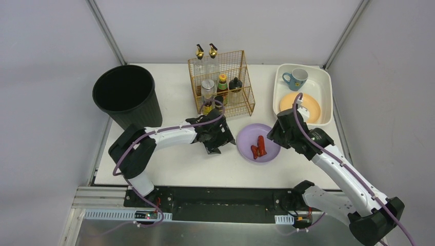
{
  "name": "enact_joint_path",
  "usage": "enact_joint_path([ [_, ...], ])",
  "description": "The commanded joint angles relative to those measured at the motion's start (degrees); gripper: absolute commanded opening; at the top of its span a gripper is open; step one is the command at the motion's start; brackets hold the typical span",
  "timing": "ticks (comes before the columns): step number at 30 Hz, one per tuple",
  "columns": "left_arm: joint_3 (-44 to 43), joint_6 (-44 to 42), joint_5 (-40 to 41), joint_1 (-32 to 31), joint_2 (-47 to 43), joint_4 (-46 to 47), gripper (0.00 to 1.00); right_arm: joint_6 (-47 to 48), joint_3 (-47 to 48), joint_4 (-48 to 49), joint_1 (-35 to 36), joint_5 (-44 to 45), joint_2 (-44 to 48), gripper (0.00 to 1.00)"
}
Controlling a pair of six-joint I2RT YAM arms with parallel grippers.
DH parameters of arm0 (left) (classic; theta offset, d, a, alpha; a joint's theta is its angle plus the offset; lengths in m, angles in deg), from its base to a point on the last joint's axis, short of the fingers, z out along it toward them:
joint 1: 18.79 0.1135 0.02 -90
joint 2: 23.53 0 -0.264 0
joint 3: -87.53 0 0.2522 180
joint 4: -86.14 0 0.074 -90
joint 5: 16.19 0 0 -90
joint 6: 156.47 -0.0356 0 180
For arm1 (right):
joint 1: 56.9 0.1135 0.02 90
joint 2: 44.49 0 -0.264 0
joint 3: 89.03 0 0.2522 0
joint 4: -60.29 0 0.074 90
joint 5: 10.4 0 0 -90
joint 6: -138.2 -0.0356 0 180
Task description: Clear the kitchen counter
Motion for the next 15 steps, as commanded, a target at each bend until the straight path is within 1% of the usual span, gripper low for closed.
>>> enact_joint_path([
  [1,-3.56,1.9,0.53,-0.8,3.08,3.12,0.8,1.48,-1.16,1.24,-0.98,-2.33,1.8,0.45],
  [10,-4.42,3.7,1.44,-2.79,8.5,8.18,0.78,2.27,-2.48,2.22,-1.81,-4.98,3.52,0.45],
  [13,-4.7,3.99,2.35,-3.47,10.05,9.3,0.75,2.25,-3.22,2.36,-2.05,-5.73,4.63,0.45],
  [15,-5.35,4.11,2.62,-3.75,11.33,9.67,0.7,2.35,-3.73,2.35,-2.08,-6.14,5.31,0.45],
])
